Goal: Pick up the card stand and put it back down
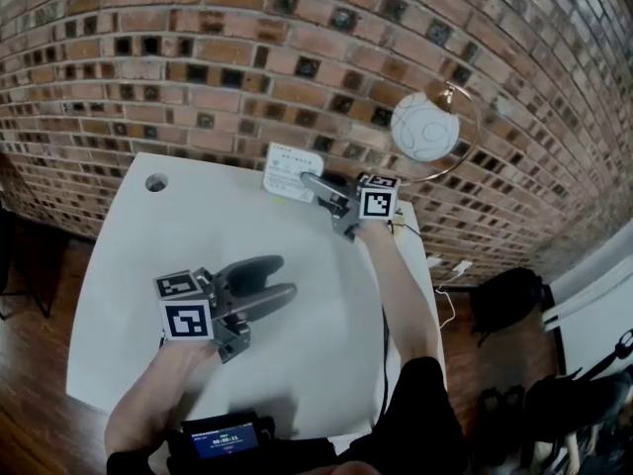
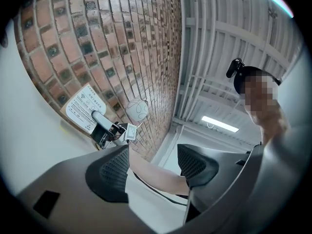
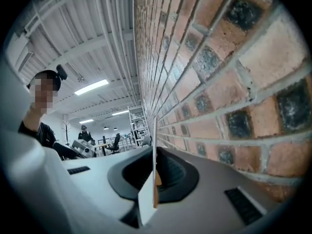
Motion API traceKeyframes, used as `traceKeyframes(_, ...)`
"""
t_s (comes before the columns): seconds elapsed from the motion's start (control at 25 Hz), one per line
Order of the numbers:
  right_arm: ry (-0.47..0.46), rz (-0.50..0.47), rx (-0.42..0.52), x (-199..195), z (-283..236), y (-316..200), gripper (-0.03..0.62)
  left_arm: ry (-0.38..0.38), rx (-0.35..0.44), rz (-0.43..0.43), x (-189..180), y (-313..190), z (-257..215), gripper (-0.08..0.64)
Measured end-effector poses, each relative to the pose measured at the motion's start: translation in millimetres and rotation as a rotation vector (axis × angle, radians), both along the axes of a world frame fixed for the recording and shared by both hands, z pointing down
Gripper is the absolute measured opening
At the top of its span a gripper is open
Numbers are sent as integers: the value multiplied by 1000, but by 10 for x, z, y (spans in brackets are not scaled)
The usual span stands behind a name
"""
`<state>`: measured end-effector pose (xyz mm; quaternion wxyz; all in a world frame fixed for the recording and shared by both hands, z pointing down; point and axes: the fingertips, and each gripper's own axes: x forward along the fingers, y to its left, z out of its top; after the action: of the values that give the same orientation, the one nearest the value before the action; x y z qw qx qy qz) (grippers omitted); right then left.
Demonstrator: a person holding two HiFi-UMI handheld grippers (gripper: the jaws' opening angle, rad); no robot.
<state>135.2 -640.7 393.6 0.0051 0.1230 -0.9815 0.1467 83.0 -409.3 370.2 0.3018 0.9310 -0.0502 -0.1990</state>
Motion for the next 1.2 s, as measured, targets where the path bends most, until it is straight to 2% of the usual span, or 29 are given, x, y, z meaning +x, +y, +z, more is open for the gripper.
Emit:
traceKeyframes(0.08,9,-24,-16,-54,96,-46,28,0,-2,-3,-6,-4,0,301)
traceKeyframes(0.2,56,-48,7,-149,164,-61,28,4,-2,-9,-19,-14,-5,301)
traceKeyframes(0.72,62,-68,-42,-203,453,-348,29,7,0,-12,-44,-16,-18,301)
traceKeyframes(0.96,124,-75,-51,-180,522,-412,35,10,-4,-11,-44,-12,-21,301)
traceKeyframes(1.2,218,-25,-46,-135,645,-474,86,9,2,-9,-31,-3,-53,301)
